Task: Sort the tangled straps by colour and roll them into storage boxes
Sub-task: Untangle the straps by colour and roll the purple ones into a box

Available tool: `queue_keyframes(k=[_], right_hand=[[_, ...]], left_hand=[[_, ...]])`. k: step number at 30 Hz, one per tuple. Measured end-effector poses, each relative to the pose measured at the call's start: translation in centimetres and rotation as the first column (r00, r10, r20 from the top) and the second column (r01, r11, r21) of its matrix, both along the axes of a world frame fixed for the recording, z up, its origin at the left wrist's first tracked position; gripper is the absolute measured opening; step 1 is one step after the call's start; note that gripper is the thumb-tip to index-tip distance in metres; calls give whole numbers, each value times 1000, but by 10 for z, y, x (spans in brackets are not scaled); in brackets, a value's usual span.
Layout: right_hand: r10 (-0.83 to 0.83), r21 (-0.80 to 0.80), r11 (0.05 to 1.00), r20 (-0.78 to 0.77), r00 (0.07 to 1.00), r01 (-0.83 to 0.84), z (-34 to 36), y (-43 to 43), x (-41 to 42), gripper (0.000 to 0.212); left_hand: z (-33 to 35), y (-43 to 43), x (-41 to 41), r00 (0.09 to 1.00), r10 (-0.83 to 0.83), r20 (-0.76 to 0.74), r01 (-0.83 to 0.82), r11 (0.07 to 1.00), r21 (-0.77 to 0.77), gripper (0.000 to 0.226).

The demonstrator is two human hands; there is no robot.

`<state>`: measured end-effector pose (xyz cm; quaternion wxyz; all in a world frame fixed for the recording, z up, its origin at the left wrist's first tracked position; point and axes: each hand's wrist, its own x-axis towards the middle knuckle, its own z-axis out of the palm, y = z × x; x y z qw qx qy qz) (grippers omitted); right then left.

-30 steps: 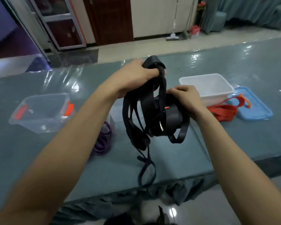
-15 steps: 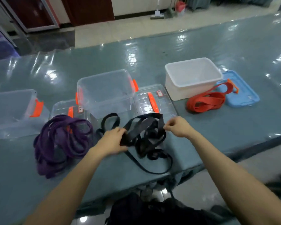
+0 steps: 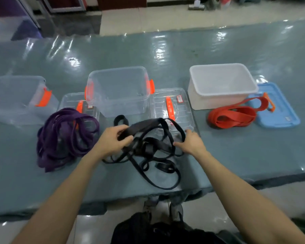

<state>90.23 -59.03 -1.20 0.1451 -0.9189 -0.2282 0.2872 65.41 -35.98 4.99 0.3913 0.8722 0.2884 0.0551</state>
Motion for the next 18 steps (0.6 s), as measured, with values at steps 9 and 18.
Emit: queue_keyframes(k=[9, 18], right_hand=[[8, 280, 960, -108, 994, 23, -10, -12, 15, 7], [110, 300, 941, 172, 979, -158, 23, -9, 32, 46]], left_hand=[[-12, -26, -22, 841, 440, -314, -398, 897, 191, 25], [-40, -52, -46, 888, 424, -176, -307, 833, 460, 20]])
